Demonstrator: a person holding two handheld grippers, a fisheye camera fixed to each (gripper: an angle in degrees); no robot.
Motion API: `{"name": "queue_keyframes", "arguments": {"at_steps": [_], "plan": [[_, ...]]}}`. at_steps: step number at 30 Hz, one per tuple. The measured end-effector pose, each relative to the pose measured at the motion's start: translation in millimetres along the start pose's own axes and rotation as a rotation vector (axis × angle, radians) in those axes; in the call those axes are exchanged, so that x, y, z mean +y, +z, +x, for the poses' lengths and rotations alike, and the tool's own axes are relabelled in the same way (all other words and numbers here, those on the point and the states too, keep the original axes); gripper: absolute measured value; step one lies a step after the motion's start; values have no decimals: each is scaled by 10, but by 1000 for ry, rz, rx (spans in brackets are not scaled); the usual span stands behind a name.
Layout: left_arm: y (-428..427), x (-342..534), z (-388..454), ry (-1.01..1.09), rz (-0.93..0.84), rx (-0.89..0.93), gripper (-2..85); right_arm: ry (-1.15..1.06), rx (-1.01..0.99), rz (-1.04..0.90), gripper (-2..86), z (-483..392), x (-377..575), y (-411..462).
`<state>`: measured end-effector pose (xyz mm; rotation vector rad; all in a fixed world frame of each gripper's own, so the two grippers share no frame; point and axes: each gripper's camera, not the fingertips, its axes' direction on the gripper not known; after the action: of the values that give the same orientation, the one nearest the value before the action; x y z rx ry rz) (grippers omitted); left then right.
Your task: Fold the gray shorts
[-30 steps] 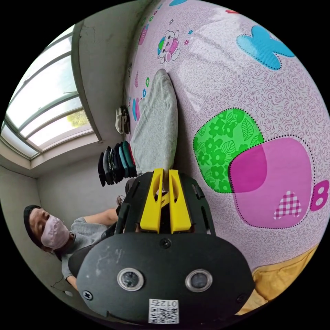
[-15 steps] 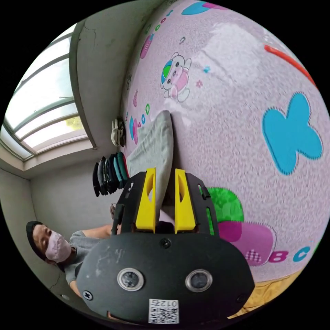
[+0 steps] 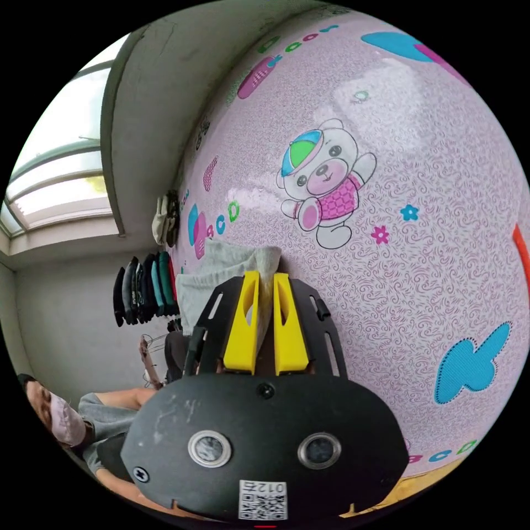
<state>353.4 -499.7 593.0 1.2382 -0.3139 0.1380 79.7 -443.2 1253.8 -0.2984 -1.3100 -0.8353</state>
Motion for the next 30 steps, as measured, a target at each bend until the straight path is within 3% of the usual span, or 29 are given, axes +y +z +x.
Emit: {"name": "queue_keyframes", "arguments": {"at_steps": [11, 19, 30], "plan": [[306, 47, -424, -78, 108, 56, 30, -81, 121, 164, 24, -296, -47, -735], [386, 238, -635, -163, 218, 205, 29, -74, 131, 254, 26, -377, 372, -1342], [205, 1592, -1940, -468, 325, 229, 30, -274, 80, 177, 30, -1961, 91, -411]]}}
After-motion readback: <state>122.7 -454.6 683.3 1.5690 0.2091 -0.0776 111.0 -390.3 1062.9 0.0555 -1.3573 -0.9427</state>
